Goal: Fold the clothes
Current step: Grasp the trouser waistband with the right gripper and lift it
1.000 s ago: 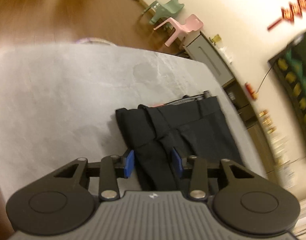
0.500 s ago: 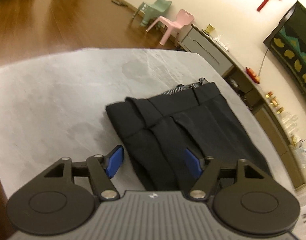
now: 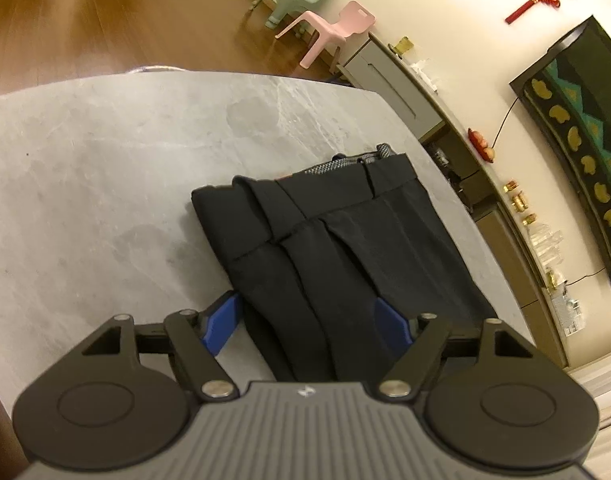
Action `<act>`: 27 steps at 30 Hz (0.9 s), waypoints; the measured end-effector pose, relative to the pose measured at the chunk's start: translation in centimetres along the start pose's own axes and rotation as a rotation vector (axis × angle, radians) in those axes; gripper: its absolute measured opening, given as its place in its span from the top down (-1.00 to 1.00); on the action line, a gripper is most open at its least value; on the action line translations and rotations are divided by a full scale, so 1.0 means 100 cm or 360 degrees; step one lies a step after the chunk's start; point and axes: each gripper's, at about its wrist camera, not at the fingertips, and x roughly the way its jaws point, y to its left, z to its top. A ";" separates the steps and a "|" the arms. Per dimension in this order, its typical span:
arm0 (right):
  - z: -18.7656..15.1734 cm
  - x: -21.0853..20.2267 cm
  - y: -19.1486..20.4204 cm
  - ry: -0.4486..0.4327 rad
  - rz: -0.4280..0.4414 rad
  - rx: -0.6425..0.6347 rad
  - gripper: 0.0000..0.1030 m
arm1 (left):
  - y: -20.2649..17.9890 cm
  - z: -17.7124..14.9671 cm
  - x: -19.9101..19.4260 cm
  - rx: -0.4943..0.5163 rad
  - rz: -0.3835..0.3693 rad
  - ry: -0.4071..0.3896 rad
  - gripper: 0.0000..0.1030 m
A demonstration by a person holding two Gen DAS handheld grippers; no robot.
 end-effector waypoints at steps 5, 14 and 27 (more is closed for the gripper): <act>0.020 0.037 0.013 0.0040 0.0069 -0.0181 -0.74 | 0.038 0.021 -0.007 -0.0226 -0.0001 -0.0078 -0.55; 0.036 0.069 0.005 0.0204 -0.0025 -0.0237 -0.36 | 0.058 0.026 0.003 -0.0460 -0.0276 0.0054 -0.55; 0.055 0.046 -0.010 0.0144 -0.0056 -0.0086 0.87 | 0.022 0.033 0.054 -0.0424 -0.0361 0.0204 0.73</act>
